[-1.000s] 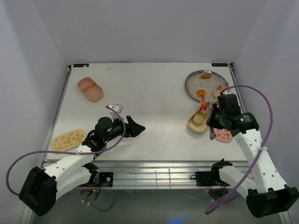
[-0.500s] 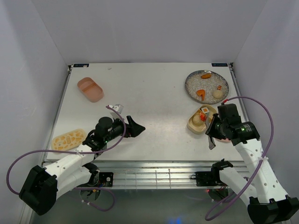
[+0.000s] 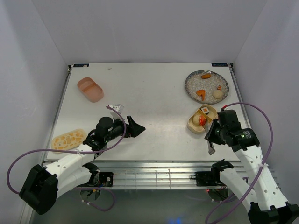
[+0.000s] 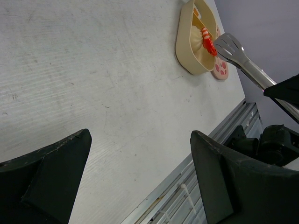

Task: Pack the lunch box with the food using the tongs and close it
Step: Place the fake food in the packing box, then pick up the fake food from the plate.

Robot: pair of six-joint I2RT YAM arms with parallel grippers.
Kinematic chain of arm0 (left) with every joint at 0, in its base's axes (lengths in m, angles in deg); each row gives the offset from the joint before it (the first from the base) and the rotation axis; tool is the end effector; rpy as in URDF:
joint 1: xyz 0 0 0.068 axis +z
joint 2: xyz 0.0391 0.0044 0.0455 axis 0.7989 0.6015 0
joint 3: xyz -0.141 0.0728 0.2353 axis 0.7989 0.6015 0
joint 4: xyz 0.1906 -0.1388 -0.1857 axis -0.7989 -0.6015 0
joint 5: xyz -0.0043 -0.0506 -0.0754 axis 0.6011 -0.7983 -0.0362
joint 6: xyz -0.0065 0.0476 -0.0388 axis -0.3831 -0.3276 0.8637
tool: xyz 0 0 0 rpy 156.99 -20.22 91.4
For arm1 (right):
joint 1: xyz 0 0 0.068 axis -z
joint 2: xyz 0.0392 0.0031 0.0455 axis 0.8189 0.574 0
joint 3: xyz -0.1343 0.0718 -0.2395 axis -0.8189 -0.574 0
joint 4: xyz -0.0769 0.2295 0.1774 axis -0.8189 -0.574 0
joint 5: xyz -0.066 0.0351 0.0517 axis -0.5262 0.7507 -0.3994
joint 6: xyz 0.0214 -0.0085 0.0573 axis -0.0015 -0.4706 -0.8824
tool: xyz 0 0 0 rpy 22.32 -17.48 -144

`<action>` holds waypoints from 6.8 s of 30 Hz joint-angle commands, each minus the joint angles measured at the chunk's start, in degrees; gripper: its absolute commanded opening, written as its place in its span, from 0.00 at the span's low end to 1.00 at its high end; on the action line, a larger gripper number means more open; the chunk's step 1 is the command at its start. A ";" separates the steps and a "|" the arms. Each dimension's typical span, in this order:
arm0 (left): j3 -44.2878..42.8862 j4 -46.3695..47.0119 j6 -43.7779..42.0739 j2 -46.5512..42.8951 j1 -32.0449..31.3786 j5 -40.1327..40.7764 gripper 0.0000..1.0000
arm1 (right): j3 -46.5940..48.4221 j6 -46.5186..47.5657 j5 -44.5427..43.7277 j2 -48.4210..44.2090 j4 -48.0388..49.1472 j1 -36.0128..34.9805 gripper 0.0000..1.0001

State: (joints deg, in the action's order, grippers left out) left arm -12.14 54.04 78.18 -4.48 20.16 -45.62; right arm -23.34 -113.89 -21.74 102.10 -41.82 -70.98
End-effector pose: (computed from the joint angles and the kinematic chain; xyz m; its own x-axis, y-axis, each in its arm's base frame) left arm 0.1940 -0.1402 0.1801 -0.6984 -0.2712 -0.6624 0.3751 0.6495 -0.6614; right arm 0.1595 0.0407 0.2857 -0.7723 0.3211 -0.5481 0.2235 0.9450 0.2388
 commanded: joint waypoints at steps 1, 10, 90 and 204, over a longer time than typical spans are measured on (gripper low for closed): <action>-0.58 0.08 -0.42 0.34 -0.36 0.39 0.98 | 1.44 -1.06 -0.15 -1.94 0.40 -0.42 0.22; -0.66 0.08 -0.24 0.69 -0.27 0.57 0.98 | 1.62 -0.53 -0.07 -2.12 1.54 -0.43 0.38; 1.09 -1.15 -1.03 -5.89 -0.36 4.70 0.98 | 39.41 11.07 -12.63 48.94 21.58 10.29 0.34; -0.22 -1.41 -0.86 -3.88 -0.36 3.82 0.98 | 41.64 24.78 -1.29 52.91 22.02 14.08 0.31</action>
State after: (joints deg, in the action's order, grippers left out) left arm -11.66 52.77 77.59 -7.20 20.16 -41.54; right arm 21.49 -88.08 -22.18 159.13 -20.29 -56.77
